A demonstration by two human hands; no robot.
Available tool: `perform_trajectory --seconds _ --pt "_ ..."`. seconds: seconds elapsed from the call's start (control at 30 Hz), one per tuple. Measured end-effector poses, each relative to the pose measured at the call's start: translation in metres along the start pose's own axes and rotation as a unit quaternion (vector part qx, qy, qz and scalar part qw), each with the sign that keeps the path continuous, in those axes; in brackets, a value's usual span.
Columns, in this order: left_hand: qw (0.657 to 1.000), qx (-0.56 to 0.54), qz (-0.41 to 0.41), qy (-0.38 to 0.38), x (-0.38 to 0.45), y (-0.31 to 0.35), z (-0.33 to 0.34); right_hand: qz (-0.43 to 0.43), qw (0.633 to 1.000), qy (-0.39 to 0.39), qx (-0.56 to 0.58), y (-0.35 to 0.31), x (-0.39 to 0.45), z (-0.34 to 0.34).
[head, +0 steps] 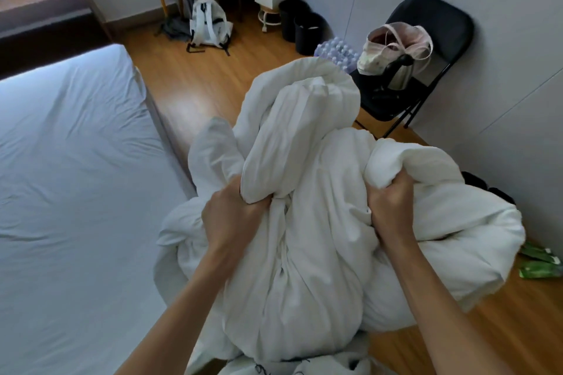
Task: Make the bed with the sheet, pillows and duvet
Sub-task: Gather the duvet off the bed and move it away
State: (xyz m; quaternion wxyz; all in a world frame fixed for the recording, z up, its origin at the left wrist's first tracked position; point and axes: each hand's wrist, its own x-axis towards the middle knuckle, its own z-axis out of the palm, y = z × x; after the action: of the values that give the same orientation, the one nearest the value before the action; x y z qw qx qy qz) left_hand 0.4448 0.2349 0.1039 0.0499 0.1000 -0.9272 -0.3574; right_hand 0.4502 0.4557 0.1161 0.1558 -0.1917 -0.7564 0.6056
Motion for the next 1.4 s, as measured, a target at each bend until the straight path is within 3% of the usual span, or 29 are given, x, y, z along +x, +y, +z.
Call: perform_trajectory --seconds 0.2,0.4,0.77,1.17,1.4 --pt "0.999 -0.034 -0.018 0.004 0.088 0.032 0.029 -0.021 0.999 -0.02 -0.02 -0.011 0.106 0.025" --pt "0.999 -0.022 -0.02 0.023 0.236 0.023 0.049 -0.031 0.999 -0.037 -0.021 -0.014 0.235 0.125" --pt "0.996 -0.034 -0.053 0.065 0.575 0.016 0.019 -0.064 0.994 -0.083 -0.014 -0.104 0.487 0.363" --pt "0.965 -0.057 -0.199 0.159 0.908 -0.064 0.02 -0.106 0.955 -0.276 -0.01 -0.128 0.748 0.687" --pt "0.922 -0.056 -0.277 0.263 1.104 -0.084 -0.048 -0.15 0.91 -0.386 0.009 -0.22 0.883 0.898"
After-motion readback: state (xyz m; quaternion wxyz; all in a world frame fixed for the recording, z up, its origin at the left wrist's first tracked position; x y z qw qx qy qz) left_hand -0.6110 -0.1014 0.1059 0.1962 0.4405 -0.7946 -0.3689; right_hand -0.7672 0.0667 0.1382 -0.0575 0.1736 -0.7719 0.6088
